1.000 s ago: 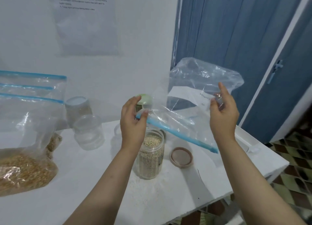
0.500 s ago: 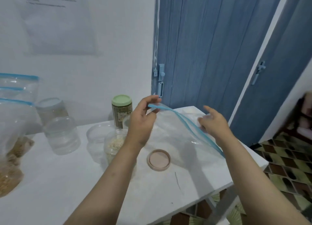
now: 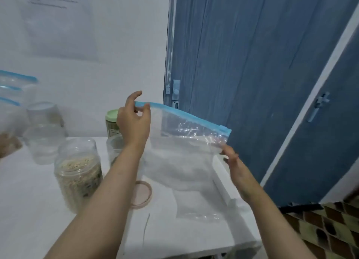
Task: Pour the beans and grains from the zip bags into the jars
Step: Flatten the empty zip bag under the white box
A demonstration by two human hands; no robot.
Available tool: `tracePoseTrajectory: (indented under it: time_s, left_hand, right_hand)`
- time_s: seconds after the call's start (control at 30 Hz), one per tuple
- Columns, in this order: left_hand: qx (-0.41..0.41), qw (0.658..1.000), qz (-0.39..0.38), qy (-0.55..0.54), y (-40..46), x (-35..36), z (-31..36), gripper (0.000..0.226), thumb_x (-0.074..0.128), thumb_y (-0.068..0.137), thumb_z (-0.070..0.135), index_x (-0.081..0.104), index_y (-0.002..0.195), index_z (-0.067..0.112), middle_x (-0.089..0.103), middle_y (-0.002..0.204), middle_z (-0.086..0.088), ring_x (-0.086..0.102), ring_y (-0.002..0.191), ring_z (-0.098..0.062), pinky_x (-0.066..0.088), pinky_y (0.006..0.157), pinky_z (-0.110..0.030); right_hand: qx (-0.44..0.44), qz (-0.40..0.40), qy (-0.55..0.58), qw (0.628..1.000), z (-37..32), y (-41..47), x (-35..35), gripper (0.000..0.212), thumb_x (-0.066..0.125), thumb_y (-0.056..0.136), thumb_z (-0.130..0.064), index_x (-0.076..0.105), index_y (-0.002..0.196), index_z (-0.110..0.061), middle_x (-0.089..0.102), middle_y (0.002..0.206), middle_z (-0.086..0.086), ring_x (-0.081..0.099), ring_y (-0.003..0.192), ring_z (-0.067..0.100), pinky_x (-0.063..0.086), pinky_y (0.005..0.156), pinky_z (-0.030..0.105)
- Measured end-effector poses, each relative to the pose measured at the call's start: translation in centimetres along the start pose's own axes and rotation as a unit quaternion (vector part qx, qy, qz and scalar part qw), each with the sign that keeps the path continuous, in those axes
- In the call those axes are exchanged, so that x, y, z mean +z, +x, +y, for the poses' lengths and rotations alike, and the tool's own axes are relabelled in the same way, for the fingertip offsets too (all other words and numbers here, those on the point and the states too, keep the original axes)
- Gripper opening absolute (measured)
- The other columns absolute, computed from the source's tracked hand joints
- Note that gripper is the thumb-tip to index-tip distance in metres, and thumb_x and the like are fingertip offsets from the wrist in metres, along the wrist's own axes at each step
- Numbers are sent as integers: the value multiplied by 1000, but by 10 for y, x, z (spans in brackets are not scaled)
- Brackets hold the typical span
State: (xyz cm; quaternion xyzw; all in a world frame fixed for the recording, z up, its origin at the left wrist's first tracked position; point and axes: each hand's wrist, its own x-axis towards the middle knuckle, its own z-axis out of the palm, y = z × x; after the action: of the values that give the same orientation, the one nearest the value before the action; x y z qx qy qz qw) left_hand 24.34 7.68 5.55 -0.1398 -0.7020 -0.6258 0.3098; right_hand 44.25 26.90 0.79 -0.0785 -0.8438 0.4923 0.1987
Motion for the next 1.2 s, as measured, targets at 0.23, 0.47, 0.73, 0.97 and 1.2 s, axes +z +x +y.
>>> tracePoseTrajectory:
  time_s: [0.23,0.47,0.73,0.97,1.2]
  left_hand:
    - [-53,998,39,-22,4,16,20,30,67,91,26,63,121,30,68,92,-3,57,74,4,45,72,-10]
    - [-198,973,-116,-16,-7,31,-9,68,52,98,48,16,155,37,49,145,-4,43,137,-25,33,113,-37]
    - [-221,899,-332,181,-93,45,-66,72,45,100,50,4,158,33,6,166,-9,5,153,-27,10,122,-43]
    - [-194,795,-511,263,-128,58,-77,63,29,101,61,8,156,41,2,167,7,-4,153,-28,0,123,-50]
    - [-174,744,-526,373,-159,72,-92,65,21,101,62,-7,156,41,-12,166,4,-11,152,-33,-7,119,-57]
  right_hand:
    - [-109,121,83,983,-7,27,6,52,70,92,-20,52,140,-32,70,93,-13,65,97,4,48,99,29]
    - [-8,154,162,975,19,77,-17,86,66,95,-13,13,157,-39,71,82,5,66,60,19,52,57,27]
    - [161,129,61,976,82,99,-7,84,54,97,-3,10,158,-41,62,95,9,59,60,23,55,53,29]
    - [181,121,30,976,99,116,4,77,49,99,-6,11,159,-36,56,93,-9,61,63,23,56,69,34]
    - [178,94,-59,978,112,101,-12,70,45,103,-19,5,158,-35,62,127,-7,56,110,21,42,97,32]
